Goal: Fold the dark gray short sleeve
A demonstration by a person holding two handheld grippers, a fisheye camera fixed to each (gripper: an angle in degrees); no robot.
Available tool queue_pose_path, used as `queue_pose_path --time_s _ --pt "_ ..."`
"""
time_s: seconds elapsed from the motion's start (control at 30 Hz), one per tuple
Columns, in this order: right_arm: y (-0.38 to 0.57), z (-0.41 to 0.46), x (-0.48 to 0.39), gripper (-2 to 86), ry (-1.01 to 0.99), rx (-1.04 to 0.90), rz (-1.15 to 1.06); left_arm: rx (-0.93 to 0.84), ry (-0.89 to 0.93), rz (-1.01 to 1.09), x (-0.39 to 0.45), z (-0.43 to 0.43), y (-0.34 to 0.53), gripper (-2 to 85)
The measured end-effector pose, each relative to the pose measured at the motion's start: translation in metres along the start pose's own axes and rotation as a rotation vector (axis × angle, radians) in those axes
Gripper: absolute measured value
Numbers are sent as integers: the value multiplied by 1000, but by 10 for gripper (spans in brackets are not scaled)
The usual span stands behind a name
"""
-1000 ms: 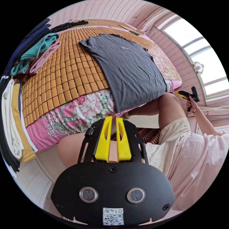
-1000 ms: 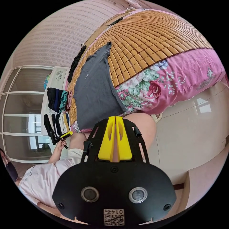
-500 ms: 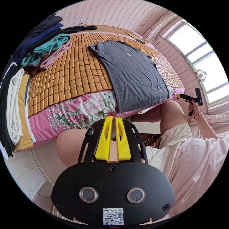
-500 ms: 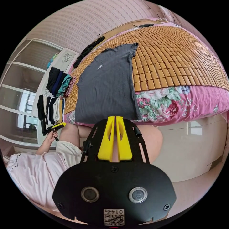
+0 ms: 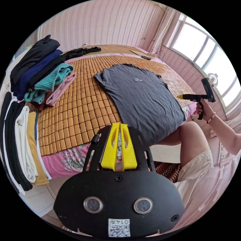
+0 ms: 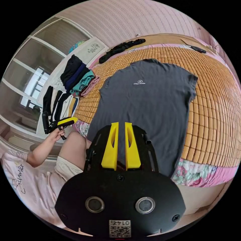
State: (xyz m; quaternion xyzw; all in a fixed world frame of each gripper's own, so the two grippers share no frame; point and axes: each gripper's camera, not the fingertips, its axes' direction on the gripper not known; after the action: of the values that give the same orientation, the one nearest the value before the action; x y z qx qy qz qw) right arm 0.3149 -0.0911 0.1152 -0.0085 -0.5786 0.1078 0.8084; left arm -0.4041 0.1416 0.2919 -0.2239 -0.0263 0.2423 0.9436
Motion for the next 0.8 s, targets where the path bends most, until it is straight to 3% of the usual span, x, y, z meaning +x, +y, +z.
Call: queue_pose_path --time_s 0.3,0.43,0.53,0.67,0.8 --pt "-199 112 -121 68 84 -148 -343 82 54 -193 -41 56 -67 46" --pt "-260 167 -146 105 72 -212 -384 110 70 -293 -60 74 -88 59" --pt "-293 207 -153 118 188 -240 -373 94 53 -281 -59 89 -104 68" --pt "-312 248 -142 62 363 -306 -301 106 25 -283 -56 94 -112 59" --pt "-318 244 -147 18 290 -247 -313 115 59 -276 -54 89 -109 43"
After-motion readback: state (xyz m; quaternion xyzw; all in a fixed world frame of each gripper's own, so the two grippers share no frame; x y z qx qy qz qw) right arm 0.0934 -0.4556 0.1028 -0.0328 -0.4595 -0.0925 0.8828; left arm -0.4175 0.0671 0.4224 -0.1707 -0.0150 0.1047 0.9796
